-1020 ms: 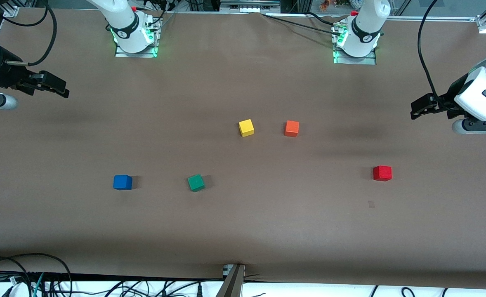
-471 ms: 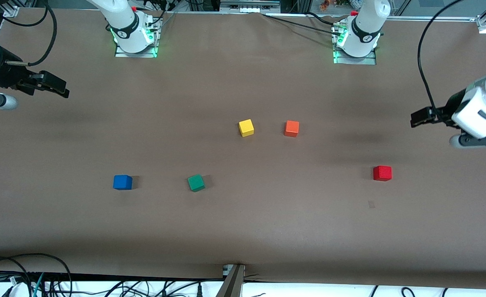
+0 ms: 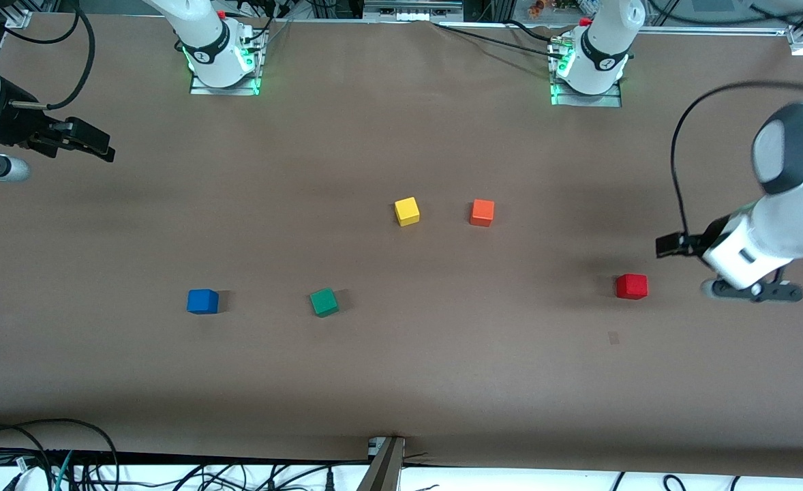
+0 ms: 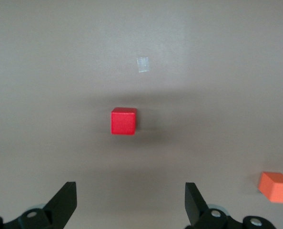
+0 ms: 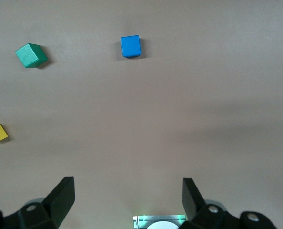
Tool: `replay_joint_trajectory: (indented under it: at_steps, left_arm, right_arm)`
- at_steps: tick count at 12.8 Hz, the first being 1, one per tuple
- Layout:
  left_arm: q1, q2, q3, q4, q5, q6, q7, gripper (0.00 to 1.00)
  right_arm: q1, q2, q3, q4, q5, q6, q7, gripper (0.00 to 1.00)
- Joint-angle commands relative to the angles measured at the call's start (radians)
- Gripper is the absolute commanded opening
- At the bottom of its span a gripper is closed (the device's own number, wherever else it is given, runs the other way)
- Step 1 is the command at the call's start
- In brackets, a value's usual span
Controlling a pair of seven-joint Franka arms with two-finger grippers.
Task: Pass red block to right arm, stack on blue
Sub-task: 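Move the left gripper toward the red cube, then lower the left gripper over the red cube and close on it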
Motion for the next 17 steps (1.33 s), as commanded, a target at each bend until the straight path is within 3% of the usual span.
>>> replay_joint_trajectory:
  at_steps: [1, 9, 16, 17]
  left_arm:
    - [0.016, 0.021, -0.003, -0.090, -0.013, 0.125, 0.033, 1.00]
    - [0.038, 0.082, -0.004, -0.455, -0.002, 0.683, 0.075, 1.00]
    - [0.047, 0.131, -0.006, -0.468, -0.013, 0.728, 0.080, 1.00]
    - [0.047, 0.136, -0.006, -0.468, -0.013, 0.728, 0.082, 0.85]
  right_arm:
    - [-0.003, -0.005, -0.002, 0.003, 0.017, -0.012, -0.009, 1.00]
    - [-0.003, -0.005, -0.002, 0.003, 0.017, -0.010, -0.009, 1.00]
    - [-0.003, -0.005, -0.002, 0.003, 0.017, -0.012, -0.009, 1.00]
    - [-0.003, -0.005, -0.002, 0.003, 0.019, -0.012, -0.009, 1.00]
